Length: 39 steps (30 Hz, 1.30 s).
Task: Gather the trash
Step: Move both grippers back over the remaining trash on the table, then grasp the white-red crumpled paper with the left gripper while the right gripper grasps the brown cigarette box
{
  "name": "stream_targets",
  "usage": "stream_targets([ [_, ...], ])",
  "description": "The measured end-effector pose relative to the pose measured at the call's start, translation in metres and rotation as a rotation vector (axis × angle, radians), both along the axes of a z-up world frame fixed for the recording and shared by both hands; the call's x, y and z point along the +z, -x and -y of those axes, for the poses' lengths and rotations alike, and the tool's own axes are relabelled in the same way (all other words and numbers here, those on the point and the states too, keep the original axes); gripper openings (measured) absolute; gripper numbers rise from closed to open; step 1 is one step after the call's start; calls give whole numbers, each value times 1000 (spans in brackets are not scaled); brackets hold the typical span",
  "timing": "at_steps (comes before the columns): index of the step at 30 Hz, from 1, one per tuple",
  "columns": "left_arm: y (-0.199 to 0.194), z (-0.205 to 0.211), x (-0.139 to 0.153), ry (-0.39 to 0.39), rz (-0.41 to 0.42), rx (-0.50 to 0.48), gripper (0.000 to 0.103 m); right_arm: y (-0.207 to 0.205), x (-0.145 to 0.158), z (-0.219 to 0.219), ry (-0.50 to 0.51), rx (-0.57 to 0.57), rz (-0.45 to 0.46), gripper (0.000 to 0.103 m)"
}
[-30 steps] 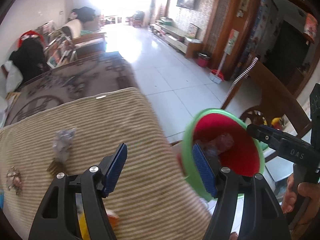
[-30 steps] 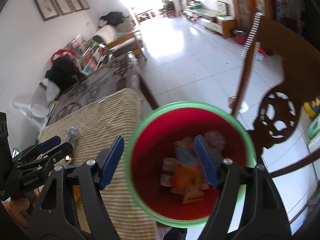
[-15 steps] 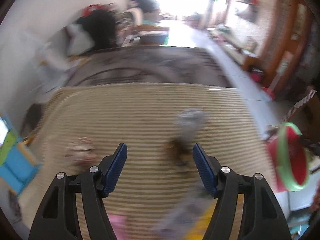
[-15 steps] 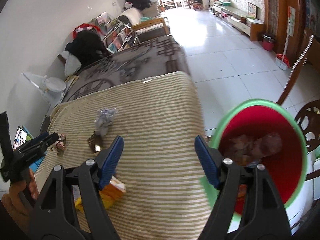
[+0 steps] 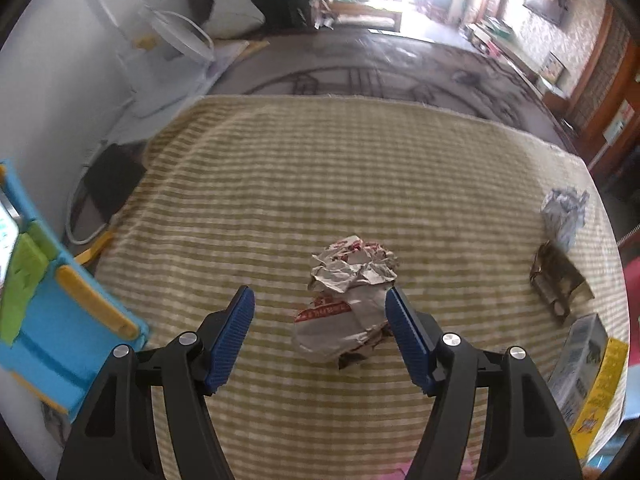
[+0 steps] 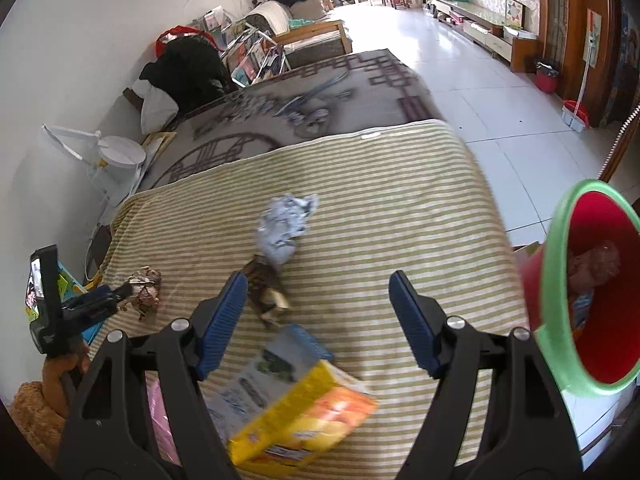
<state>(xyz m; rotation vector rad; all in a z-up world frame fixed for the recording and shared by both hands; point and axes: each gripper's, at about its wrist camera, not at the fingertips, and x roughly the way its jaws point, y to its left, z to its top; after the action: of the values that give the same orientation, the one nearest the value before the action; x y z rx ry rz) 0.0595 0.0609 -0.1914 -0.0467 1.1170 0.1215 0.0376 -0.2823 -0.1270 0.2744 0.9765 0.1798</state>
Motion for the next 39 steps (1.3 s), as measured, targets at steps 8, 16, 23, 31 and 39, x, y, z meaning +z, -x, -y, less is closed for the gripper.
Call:
stream_targets([
  [8, -16, 2, -16, 69, -13, -109, 67, -19, -28, -35, -6, 7, -81, 72],
  [16, -33, 3, -31, 210, -60, -151, 70, -47, -67, -71, 75, 85, -184, 72],
  [23, -35, 0, -31, 269, -67, -177, 70, -63, -99, -94, 86, 155, -255, 66],
  [31, -40, -6, -27, 320, -42, -175, 70, -66, -95, -109, 83, 216, -257, 37],
  [39, -41, 5, -49, 326, -115, -196, 35, -69, -106, -111, 52, 221, -288, 37],
])
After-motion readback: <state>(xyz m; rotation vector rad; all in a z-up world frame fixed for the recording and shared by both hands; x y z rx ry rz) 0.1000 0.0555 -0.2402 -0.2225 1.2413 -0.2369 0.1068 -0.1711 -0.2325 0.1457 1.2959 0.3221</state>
